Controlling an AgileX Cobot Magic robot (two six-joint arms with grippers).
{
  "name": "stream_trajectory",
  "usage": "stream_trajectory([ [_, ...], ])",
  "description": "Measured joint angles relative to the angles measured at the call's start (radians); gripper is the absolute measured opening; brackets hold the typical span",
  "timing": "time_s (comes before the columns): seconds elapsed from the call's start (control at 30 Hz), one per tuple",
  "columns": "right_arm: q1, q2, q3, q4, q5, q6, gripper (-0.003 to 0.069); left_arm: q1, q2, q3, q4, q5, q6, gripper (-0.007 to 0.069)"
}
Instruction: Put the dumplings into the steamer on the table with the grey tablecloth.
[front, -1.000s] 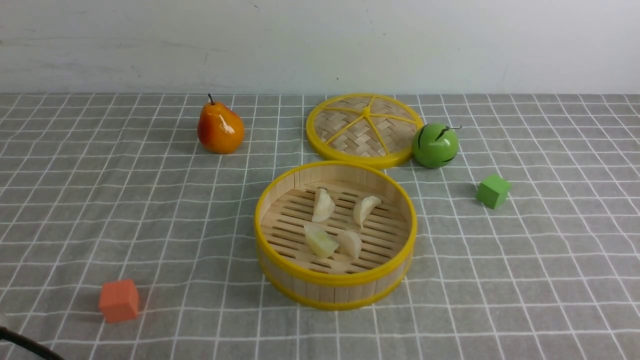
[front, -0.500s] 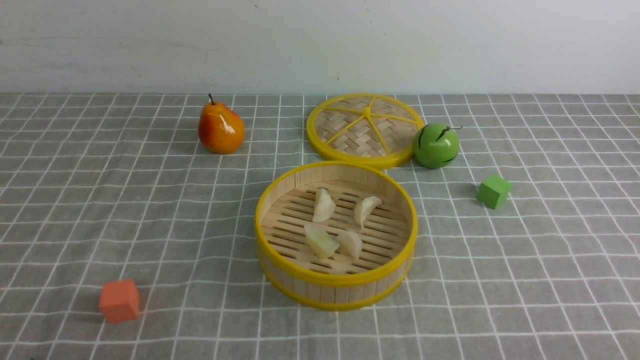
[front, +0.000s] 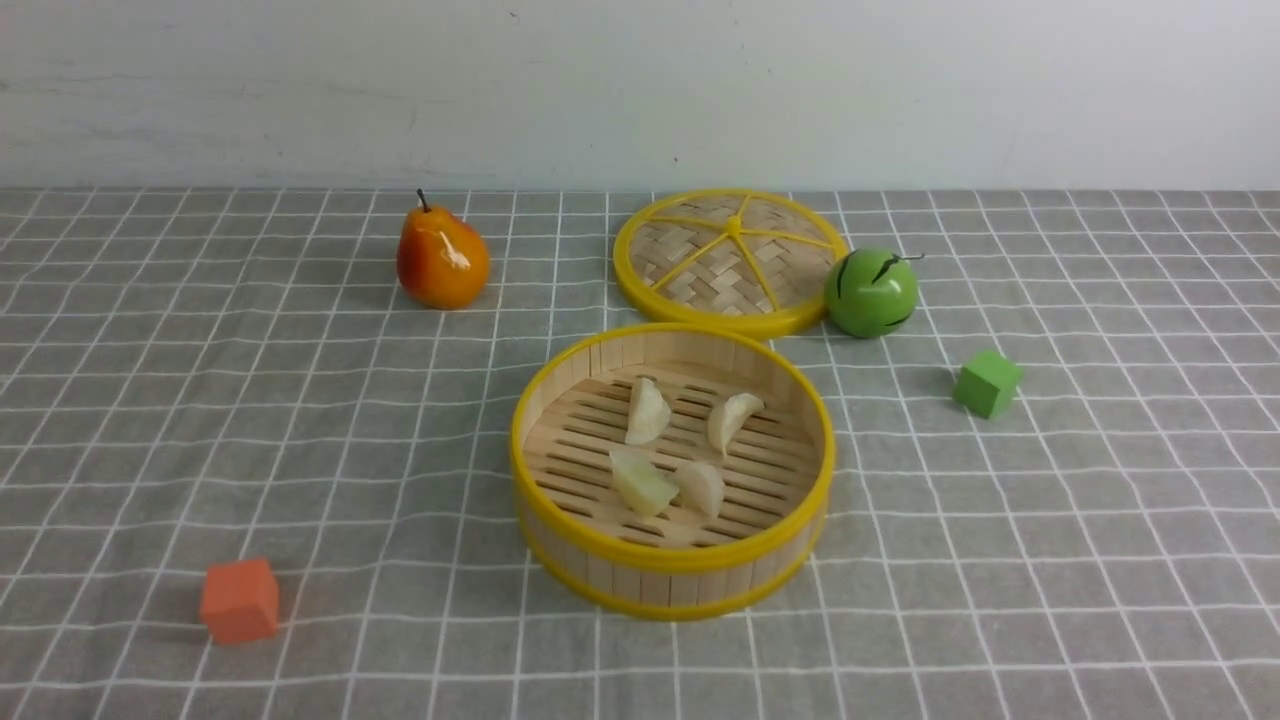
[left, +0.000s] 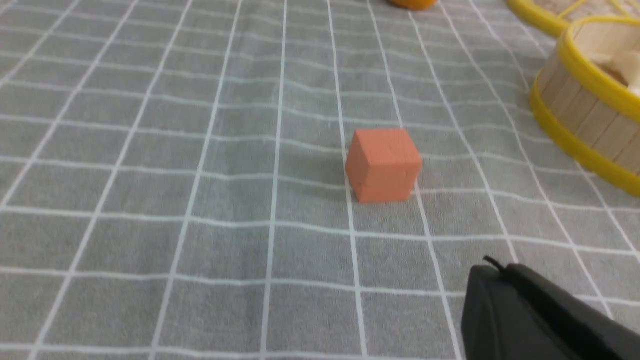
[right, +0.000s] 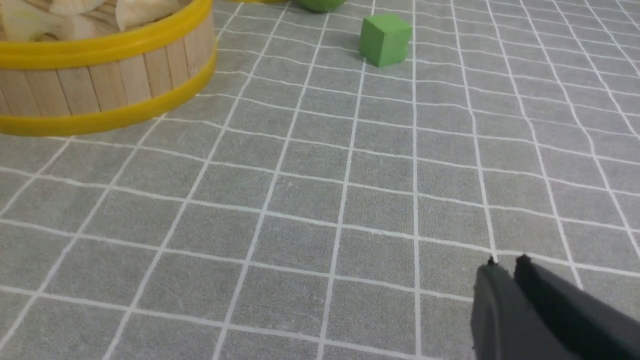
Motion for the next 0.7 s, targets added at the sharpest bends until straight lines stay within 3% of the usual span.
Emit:
stream_trajectory([
  [0.7,0.000,0.000,0.000,0.000,0.000,0.000,0.0064,0.000,-0.001,0.001,-0.021,0.011,0.002,-0.0014],
])
